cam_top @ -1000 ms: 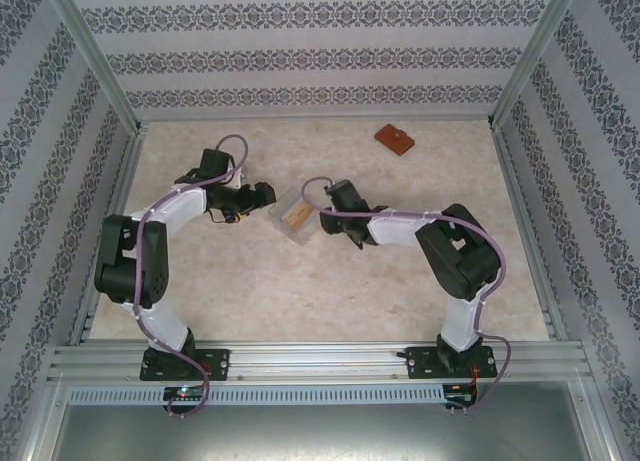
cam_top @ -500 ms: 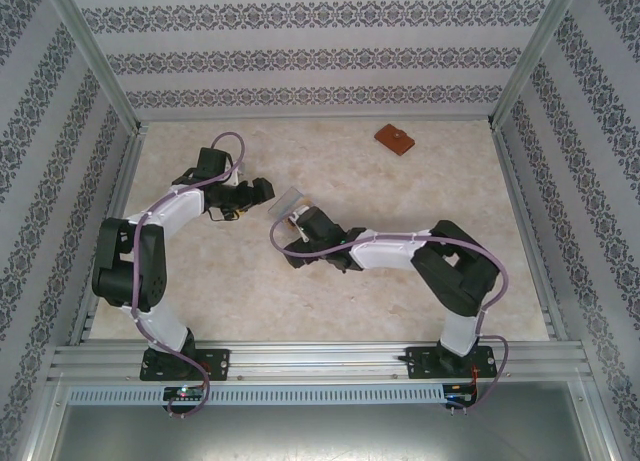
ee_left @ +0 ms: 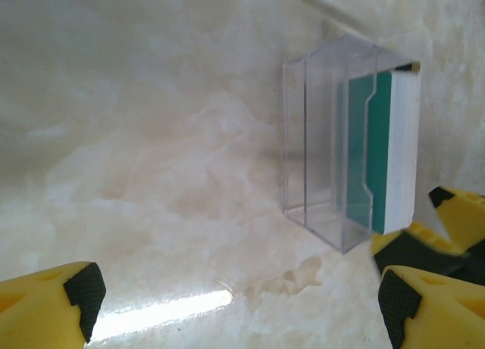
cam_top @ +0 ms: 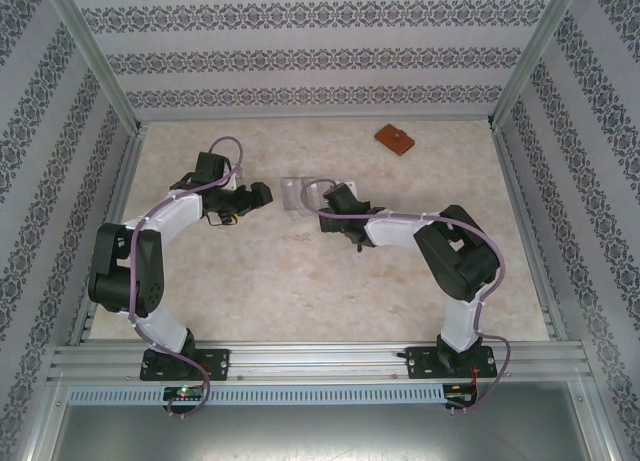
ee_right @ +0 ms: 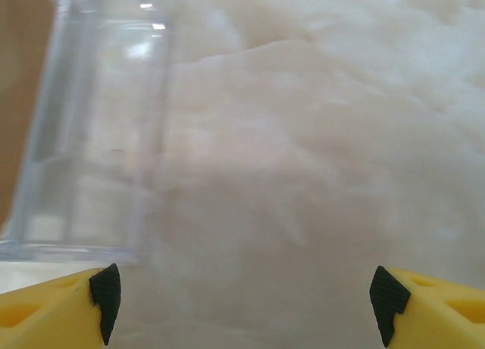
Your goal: Put the credit cards into the card holder
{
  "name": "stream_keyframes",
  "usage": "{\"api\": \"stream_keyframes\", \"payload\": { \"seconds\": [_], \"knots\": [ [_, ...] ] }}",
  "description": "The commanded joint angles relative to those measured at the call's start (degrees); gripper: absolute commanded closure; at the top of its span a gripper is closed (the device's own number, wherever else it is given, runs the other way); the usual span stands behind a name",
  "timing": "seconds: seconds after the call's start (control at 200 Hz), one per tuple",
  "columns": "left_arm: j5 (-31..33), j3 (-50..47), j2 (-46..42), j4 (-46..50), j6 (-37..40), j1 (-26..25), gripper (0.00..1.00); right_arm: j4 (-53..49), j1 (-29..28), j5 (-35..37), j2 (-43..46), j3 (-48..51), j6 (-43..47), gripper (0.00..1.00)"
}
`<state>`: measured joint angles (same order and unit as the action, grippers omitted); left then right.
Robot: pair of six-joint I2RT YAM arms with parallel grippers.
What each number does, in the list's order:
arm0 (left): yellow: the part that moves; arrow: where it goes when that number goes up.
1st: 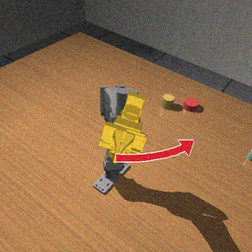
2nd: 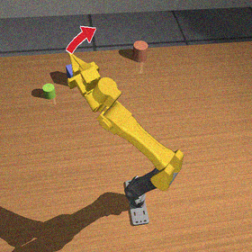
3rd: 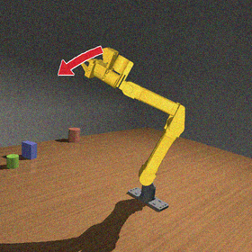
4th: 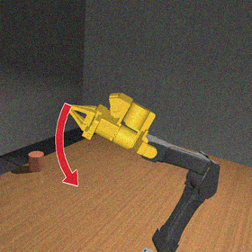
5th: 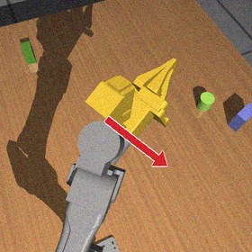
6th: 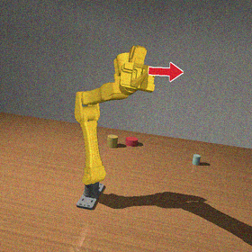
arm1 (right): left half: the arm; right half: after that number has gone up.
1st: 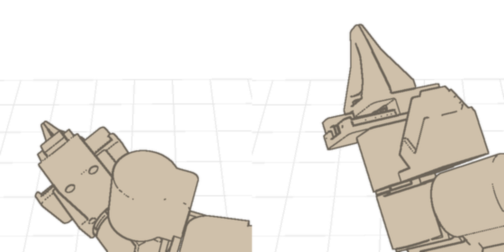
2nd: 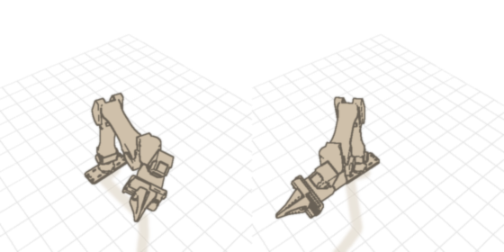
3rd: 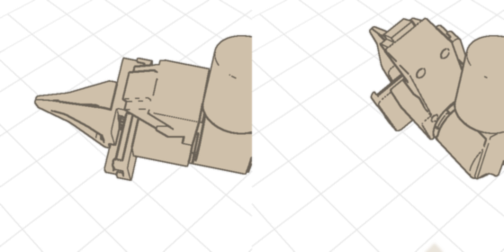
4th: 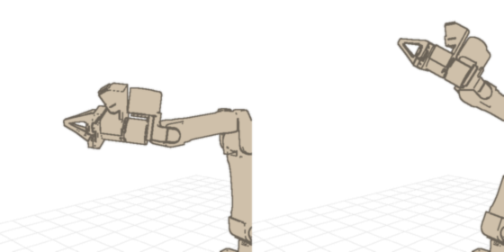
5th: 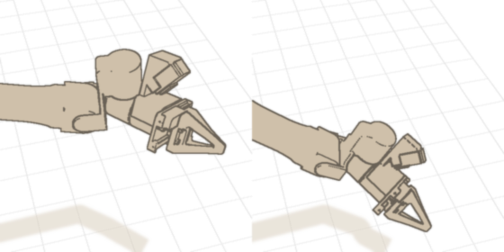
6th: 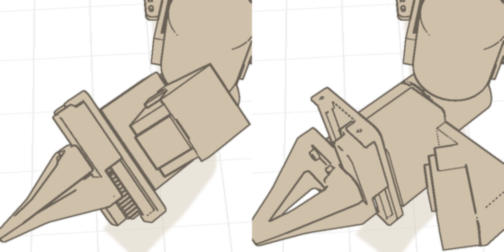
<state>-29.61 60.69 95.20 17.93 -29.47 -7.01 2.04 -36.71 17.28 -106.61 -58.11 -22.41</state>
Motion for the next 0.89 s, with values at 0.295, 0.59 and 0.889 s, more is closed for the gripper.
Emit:
{"api": "stream_keyframes", "payload": {
  "seconds": [0.295, 0.59, 0.889],
  "knots": [
    [-2.12, -3.27, -2.80, -4.57, -2.73, 0.15, 0.05, 5.72, 2.41, -13.68, 7.00, 4.74, 2.00, 0.15],
    [4.93, -5.27, -12.00, -0.37, -1.35, 0.10, 0.05, -7.04, 15.64, -8.44, 5.78, -9.26, -2.46, 0.09],
    [7.36, -8.01, -22.04, 4.20, -0.59, -0.13, 0.05, -17.58, 28.15, -8.63, -17.39, -40.10, 0.86, 0.05]
  ]
}}
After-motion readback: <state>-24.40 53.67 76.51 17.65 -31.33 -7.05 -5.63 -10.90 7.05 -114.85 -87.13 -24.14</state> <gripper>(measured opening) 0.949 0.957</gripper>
